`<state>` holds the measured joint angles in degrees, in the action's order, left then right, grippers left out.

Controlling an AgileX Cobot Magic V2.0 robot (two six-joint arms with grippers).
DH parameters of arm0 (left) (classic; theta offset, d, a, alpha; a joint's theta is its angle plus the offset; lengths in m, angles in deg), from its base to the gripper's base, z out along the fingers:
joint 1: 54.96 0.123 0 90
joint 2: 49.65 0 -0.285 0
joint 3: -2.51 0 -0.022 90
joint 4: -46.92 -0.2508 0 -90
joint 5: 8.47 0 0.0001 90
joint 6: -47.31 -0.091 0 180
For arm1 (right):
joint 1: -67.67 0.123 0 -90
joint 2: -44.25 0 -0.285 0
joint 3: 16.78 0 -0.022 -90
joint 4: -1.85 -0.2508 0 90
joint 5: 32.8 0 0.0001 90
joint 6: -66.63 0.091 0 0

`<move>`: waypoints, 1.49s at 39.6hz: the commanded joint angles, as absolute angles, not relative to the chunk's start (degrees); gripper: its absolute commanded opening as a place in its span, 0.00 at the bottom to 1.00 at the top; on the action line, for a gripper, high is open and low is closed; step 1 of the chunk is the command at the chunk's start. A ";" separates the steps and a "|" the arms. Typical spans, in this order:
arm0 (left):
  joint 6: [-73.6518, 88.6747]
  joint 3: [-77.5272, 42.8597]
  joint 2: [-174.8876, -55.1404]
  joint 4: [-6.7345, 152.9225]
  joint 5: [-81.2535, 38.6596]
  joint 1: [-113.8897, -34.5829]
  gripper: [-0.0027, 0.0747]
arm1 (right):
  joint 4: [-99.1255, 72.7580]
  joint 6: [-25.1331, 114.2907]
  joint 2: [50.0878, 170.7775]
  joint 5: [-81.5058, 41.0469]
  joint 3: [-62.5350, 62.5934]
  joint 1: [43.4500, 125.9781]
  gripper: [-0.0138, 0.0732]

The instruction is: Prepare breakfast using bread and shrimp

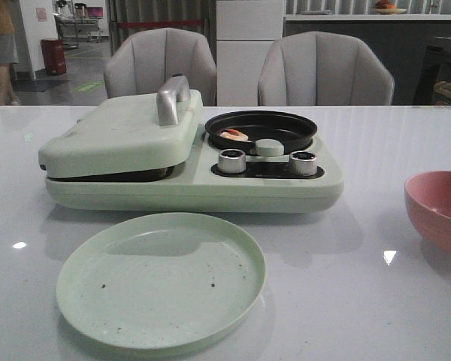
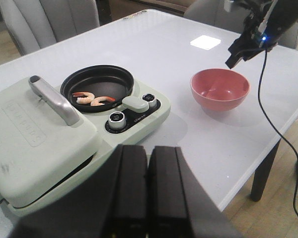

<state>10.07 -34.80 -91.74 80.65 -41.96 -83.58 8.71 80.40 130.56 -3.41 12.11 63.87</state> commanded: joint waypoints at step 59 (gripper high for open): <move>10.15 -33.23 -91.79 82.62 -37.99 -83.93 0.16 | 9.16 75.58 87.91 13.56 21.93 79.91 0.18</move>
